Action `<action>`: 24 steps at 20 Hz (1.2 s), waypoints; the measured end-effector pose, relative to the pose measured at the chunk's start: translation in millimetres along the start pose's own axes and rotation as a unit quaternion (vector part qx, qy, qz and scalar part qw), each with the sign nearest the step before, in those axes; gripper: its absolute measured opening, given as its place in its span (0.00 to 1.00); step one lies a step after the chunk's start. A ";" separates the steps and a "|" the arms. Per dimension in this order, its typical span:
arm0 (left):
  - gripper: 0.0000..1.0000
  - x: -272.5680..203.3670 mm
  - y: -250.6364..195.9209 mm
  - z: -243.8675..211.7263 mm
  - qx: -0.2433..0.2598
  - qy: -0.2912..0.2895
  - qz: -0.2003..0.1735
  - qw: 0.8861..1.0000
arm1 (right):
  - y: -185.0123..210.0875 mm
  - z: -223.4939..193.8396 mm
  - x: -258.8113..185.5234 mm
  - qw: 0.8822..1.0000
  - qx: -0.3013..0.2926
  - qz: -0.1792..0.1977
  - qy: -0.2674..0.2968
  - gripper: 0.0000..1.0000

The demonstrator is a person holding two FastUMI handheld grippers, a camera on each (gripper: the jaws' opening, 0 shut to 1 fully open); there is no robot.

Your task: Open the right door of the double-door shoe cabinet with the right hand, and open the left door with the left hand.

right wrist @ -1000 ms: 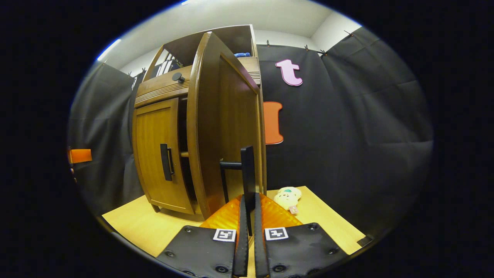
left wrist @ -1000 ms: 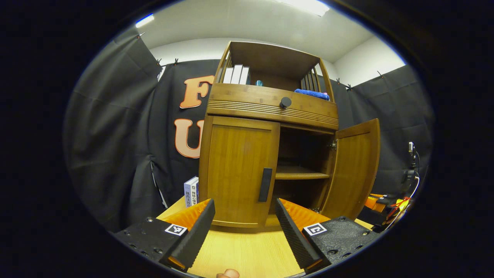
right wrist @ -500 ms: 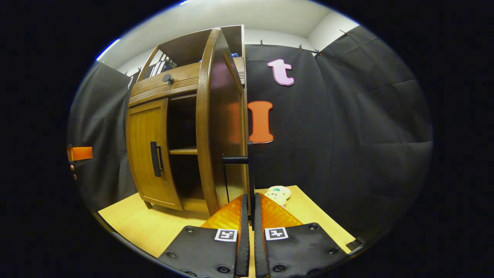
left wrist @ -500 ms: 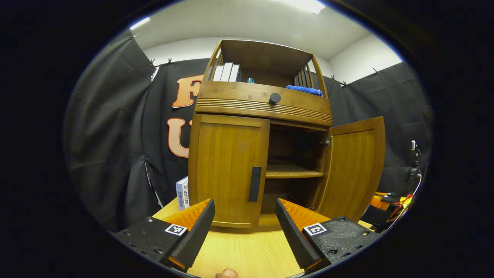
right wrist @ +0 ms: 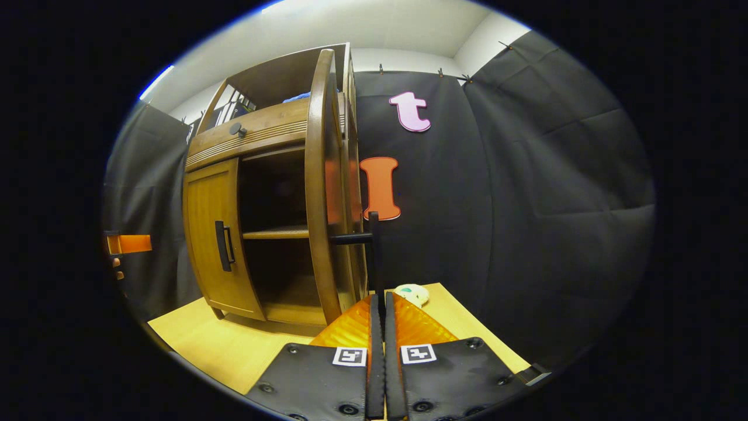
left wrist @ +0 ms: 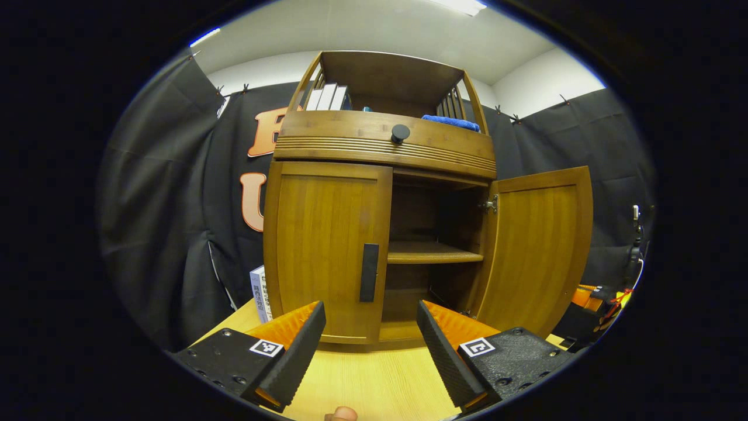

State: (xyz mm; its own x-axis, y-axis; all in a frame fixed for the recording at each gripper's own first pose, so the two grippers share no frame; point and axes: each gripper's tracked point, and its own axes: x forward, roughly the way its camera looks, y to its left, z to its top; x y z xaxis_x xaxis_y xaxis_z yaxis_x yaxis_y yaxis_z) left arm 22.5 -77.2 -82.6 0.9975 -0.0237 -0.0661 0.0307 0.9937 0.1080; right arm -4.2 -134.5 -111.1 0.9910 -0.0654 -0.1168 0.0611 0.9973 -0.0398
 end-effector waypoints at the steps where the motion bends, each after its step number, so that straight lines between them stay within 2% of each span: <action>1: 0.92 5.4 0.0 -0.7 0.000 0.000 0.002 1.000 | -1.7 -0.1 -1.0 1.000 0.002 0.003 -0.001 0.08; 2: 0.95 11.4 -0.3 -3.5 0.000 0.000 0.004 1.000 | -3.7 -0.2 -0.8 1.000 0.005 0.006 -0.001 0.09; 3: 0.92 18.7 -0.2 -5.6 0.002 0.001 0.006 1.000 | -5.5 0.9 -0.7 1.000 0.005 0.008 -0.003 0.00; 4: 0.92 24.9 0.9 -8.4 0.005 0.002 0.009 1.000 | -7.0 -0.5 -0.4 1.000 0.004 0.011 -0.002 0.20; 6: 0.92 39.0 1.3 -13.7 0.009 0.006 0.011 1.000 | -10.2 0.2 0.7 1.000 0.001 0.016 -0.002 0.14; 11: 0.92 79.1 -3.0 -28.3 0.024 0.012 0.009 1.000 | -10.6 2.2 3.0 0.999 0.008 0.032 0.002 0.14; 12: 0.95 88.8 -4.7 -30.9 0.023 0.014 0.006 1.000 | -9.2 2.5 2.2 0.999 0.011 0.034 0.002 0.14; 13: 0.92 97.7 -4.6 -31.7 0.024 0.016 0.006 1.000 | -7.7 2.0 1.4 0.999 0.011 0.034 0.005 0.14; 17: 0.92 133.2 -5.0 -37.2 0.035 0.011 0.004 0.999 | -3.0 4.4 -11.0 0.999 0.013 0.037 0.011 0.13; 18: 0.92 142.1 -4.1 -36.8 0.040 0.009 0.007 0.999 | -3.0 7.4 -16.6 0.999 0.015 0.037 0.008 0.21; 19: 0.92 150.7 -4.7 -36.6 0.041 0.007 0.008 0.999 | -4.4 11.3 -17.1 0.999 0.015 0.031 0.004 0.22; 20: 0.92 158.5 -5.2 -38.3 0.039 0.006 0.008 0.999 | -6.6 13.1 -20.9 1.000 0.013 0.024 -0.001 0.12; 22: 0.92 171.5 -5.4 -42.0 0.033 0.008 0.009 0.999 | -9.5 14.8 -26.1 1.000 0.001 -0.002 -0.014 0.19; 23: 0.95 178.3 -6.0 -42.9 0.032 0.009 0.009 0.999 | -17.0 22.1 -27.2 0.999 -0.007 -0.018 -0.026 0.34; 24: 0.92 184.3 -6.4 -43.0 0.032 0.009 0.010 0.999 | -24.2 28.3 -31.1 0.999 -0.012 -0.032 -0.036 0.42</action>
State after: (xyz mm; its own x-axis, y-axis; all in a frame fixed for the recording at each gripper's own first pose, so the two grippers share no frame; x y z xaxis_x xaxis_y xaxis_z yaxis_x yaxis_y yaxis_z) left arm 203.4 -83.1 -138.1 0.9968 -0.0010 -0.0801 0.0149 0.9849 0.1727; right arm -33.1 -155.7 -78.4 0.9913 -0.1253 -0.0412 0.1222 0.9901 -0.0691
